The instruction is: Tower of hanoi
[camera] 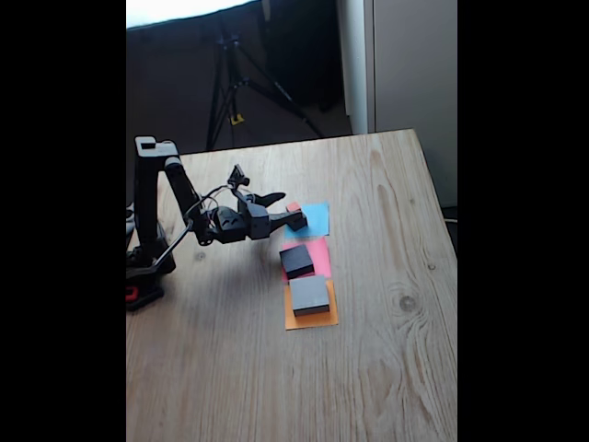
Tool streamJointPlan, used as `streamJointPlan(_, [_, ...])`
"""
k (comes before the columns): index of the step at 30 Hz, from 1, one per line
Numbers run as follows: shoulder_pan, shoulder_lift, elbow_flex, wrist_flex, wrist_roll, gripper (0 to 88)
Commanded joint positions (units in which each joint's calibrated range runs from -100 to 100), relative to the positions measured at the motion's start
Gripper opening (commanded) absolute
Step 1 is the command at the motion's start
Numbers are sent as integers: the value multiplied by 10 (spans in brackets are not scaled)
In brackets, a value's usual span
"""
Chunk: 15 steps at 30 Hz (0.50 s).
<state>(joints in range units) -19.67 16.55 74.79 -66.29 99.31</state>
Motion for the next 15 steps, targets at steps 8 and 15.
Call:
streamJointPlan(8, [-11, 12, -30, -16, 7, 200])
streamJointPlan(15, [-14, 27, -52, -16, 7, 189])
